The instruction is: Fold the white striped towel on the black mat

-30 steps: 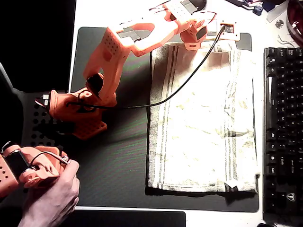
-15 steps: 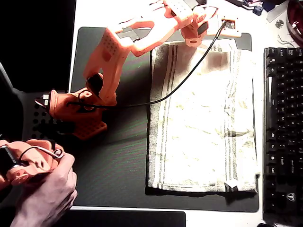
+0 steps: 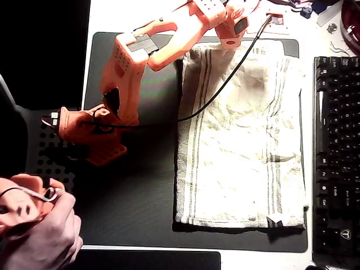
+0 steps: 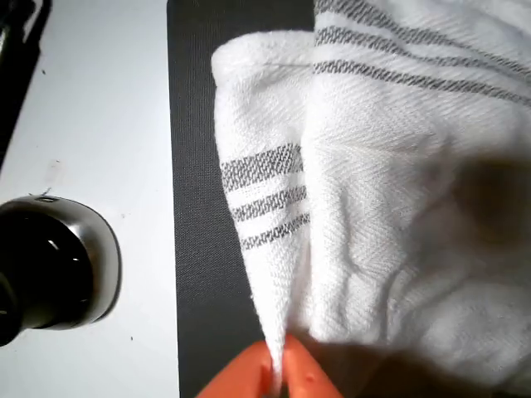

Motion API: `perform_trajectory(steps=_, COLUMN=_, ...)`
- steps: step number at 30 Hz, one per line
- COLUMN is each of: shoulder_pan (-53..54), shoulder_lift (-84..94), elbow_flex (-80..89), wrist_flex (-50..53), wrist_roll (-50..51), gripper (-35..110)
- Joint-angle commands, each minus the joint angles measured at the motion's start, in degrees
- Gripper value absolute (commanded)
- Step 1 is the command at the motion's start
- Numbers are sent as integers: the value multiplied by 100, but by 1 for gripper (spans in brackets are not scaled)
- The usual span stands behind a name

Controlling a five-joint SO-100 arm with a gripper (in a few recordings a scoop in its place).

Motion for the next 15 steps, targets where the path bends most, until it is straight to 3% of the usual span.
perform_trajectory(steps=1, shoulder_pan=62, shoulder_lift=598, elbow_flex=-677, wrist_flex=475, wrist_roll=-185, gripper=0)
perform_trajectory(steps=15, shoulder_pan=1327, shoulder_lift=1529, elbow_flex=-1468, wrist_flex=1960, wrist_roll=-1028, gripper=0)
